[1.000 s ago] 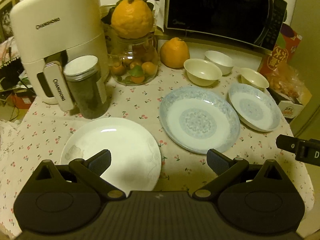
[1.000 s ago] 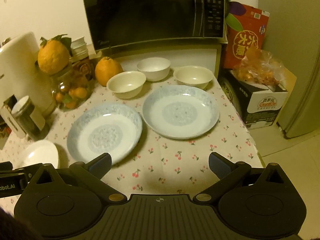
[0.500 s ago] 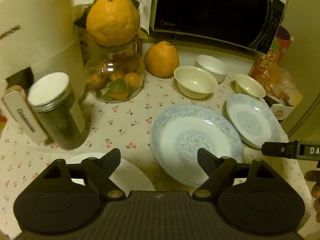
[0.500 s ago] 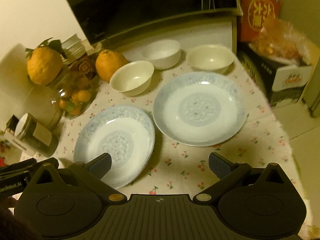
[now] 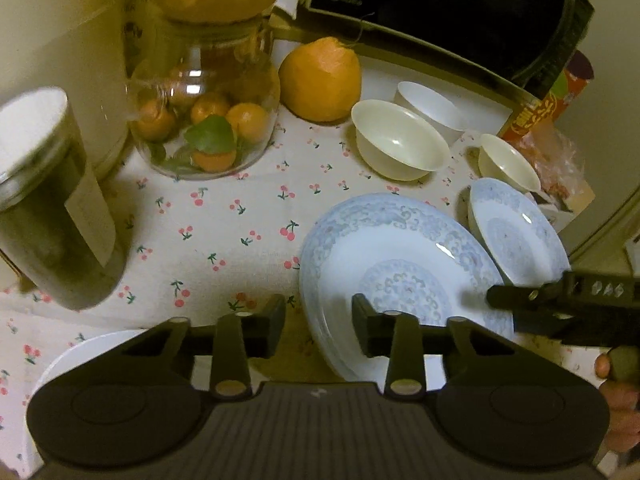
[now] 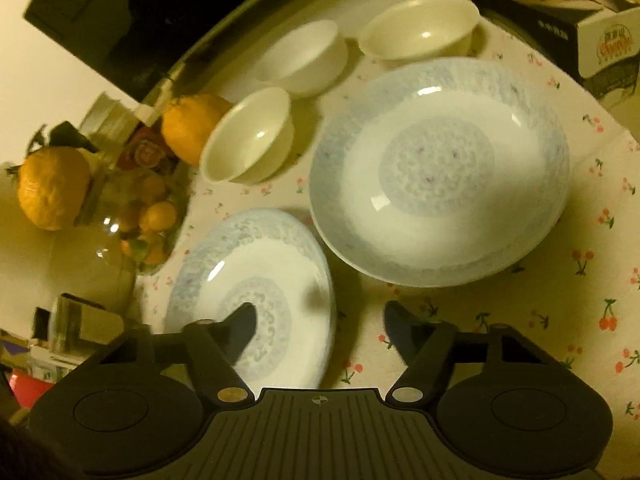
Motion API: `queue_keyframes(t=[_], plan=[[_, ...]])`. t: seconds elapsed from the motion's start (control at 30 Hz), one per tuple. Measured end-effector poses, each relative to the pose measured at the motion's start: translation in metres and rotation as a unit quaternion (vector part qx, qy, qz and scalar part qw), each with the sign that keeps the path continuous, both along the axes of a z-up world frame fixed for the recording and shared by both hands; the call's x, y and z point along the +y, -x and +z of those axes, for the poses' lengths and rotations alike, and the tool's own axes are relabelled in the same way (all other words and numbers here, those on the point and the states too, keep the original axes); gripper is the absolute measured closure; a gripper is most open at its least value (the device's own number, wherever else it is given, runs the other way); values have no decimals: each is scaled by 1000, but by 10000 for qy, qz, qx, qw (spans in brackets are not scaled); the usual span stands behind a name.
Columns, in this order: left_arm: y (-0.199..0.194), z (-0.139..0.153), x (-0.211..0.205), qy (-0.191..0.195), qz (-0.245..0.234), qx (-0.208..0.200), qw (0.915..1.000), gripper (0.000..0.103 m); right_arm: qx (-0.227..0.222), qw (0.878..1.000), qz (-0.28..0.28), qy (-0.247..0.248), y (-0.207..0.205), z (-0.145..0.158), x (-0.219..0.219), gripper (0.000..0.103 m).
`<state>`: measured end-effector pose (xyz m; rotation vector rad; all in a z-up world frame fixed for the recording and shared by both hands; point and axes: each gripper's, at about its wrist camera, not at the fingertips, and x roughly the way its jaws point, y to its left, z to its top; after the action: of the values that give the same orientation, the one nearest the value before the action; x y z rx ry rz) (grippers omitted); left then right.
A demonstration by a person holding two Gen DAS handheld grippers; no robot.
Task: Organize plates and bowls
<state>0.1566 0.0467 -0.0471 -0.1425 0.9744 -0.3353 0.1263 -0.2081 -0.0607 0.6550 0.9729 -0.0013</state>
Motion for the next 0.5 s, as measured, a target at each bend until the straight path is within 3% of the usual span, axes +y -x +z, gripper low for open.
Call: queue_keyframes(t=[0.13,0.33,0.5], plan=[[-6,-7,3,118,81,150,9998,84,38,9999,-102,67,-5,-5,2,64],[-9,-12,2,183,133,242,9995,91,17,9997,-217,91,-9,-8,1,76],[-10,-16,4,207,150,275,9993,93,-40,9997,-197,128,-12,-9,2,79]])
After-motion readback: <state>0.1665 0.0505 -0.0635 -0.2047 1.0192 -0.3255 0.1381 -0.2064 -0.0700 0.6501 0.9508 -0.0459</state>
